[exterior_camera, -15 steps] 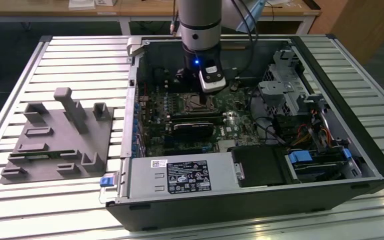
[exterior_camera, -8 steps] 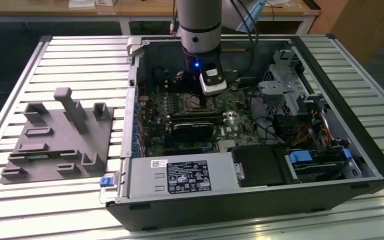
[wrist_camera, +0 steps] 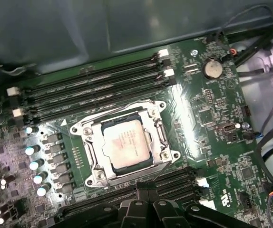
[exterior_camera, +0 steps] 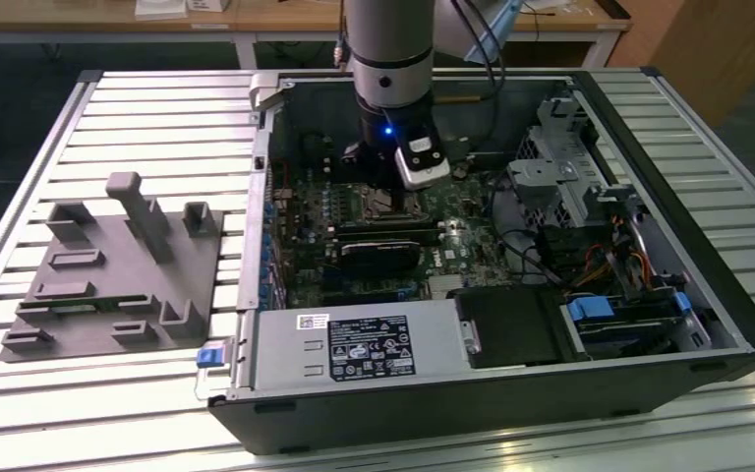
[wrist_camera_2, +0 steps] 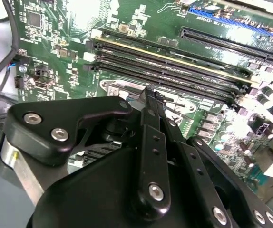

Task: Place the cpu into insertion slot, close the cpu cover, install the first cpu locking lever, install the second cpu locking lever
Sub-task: 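Install the second cpu locking lever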

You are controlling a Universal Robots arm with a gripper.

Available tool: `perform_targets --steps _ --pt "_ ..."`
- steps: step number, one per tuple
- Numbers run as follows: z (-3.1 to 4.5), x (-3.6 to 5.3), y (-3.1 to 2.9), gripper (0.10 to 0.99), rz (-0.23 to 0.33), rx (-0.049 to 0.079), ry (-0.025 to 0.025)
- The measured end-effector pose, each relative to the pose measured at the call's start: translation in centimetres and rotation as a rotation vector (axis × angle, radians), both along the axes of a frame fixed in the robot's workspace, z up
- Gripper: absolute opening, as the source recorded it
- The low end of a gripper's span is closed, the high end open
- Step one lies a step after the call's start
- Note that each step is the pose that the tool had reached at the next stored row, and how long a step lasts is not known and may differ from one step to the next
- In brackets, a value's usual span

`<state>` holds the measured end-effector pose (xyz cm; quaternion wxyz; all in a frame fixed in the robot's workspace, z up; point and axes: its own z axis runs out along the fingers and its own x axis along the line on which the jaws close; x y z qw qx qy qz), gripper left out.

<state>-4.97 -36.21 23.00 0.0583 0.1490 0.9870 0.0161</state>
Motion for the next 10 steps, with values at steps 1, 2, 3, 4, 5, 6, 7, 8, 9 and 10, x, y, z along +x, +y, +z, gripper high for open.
perform_targets --steps 1,2,3,4,5,6,7,8,9,10 --pt "-0.06 -0.16 -0.03 0.106 0.005 0.000 0.0000" --pt "-0.11 -0.35 -0.05 0.106 0.008 0.000 0.0000" --pt "-0.16 -0.55 -0.07 0.106 0.010 0.000 -0.0001" --pt "-0.20 -0.77 -0.10 0.106 0.013 0.000 0.0000" --pt "-0.25 -0.99 -0.12 0.106 0.015 0.000 -0.0001" --pt "-0.31 -1.23 -0.16 0.106 0.017 0.000 -0.0001" --pt "-0.39 -1.43 -0.22 0.106 0.018 0.000 0.0000" --pt "-0.49 -1.61 -0.29 0.106 0.020 0.001 -0.0001" --pt "-0.59 -1.80 -0.36 0.106 0.022 0.003 -0.0001" --pt "-0.70 -1.96 -0.43 0.106 0.023 0.005 -0.0001"
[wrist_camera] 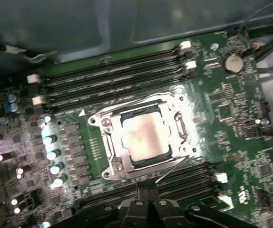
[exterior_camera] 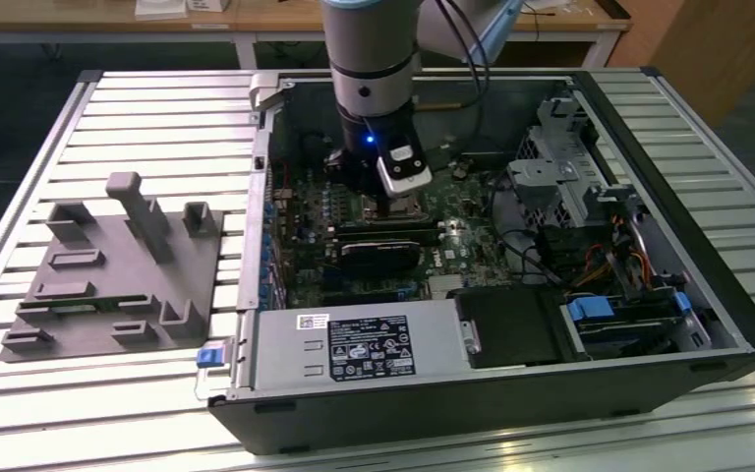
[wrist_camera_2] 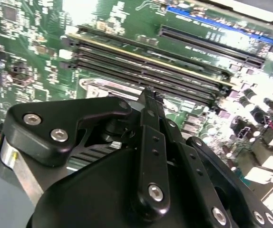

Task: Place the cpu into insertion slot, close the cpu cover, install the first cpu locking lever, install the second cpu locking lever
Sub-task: 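Install the second cpu locking lever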

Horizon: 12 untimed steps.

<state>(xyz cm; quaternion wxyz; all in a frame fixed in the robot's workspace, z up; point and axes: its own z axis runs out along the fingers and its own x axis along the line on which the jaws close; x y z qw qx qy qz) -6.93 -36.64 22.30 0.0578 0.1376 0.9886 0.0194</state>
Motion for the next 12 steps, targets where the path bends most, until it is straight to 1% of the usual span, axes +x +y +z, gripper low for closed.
perform_targets --steps 4,8,9,12 --pt "-0.38 -0.51 -0.36 0.106 0.005 0.014 0.0000" --pt "-0.52 -0.72 -0.73 0.106 0.009 0.044 0.0000" --pt "-0.54 -0.75 -0.84 0.106 0.009 0.049 -0.0001" --pt "-0.65 -0.87 -1.24 0.106 0.011 0.059 -0.0001"
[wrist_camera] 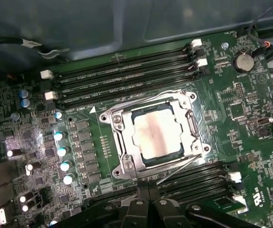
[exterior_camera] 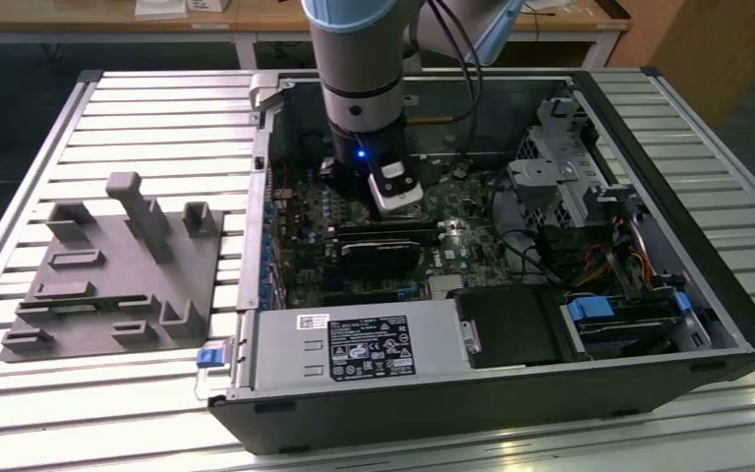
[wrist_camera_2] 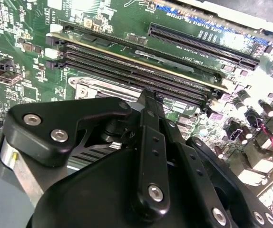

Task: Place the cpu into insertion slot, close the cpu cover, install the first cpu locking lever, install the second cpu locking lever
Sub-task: 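Install the second cpu locking lever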

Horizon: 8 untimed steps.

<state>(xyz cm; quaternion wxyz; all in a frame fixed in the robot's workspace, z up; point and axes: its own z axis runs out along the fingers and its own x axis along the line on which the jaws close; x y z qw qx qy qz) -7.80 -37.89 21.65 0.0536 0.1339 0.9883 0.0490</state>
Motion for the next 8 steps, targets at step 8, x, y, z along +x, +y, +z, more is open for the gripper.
perform_targets --steps 8 --pt "-0.63 -0.61 -0.65 0.106 0.006 0.051 0.0000"
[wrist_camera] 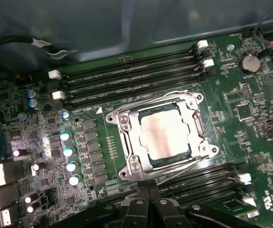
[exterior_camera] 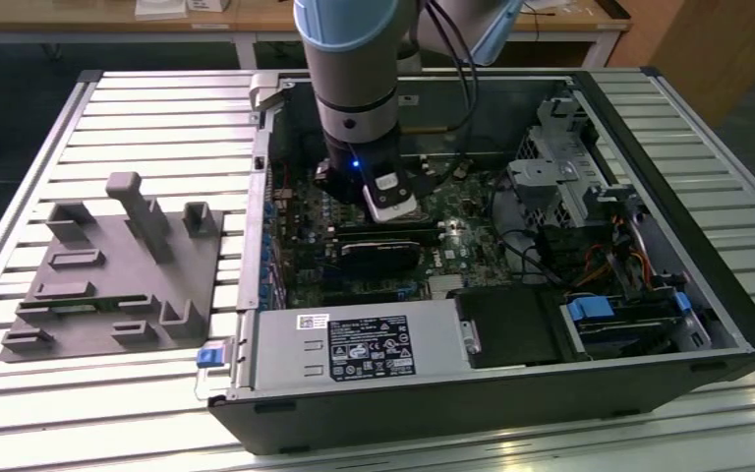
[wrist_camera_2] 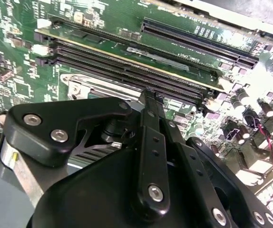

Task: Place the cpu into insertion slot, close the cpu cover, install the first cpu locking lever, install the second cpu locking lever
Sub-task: 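Install the second cpu locking lever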

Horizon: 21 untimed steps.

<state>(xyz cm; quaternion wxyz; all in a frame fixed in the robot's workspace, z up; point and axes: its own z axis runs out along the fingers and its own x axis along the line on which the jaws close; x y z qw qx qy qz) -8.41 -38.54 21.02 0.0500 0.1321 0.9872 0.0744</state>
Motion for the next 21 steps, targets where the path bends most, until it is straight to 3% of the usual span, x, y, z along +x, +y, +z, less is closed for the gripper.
perform_targets --steps 7,16,18,21 --pt "-0.70 -0.67 -0.15 0.106 0.006 0.026 0.0001" --pt "-1.57 -0.86 -0.15 0.106 0.017 0.083 0.0000" --pt "-1.78 -0.87 -0.13 0.106 0.018 0.091 -0.0003" --pt "-1.96 -0.90 -0.16 0.106 0.020 0.092 0.0004"
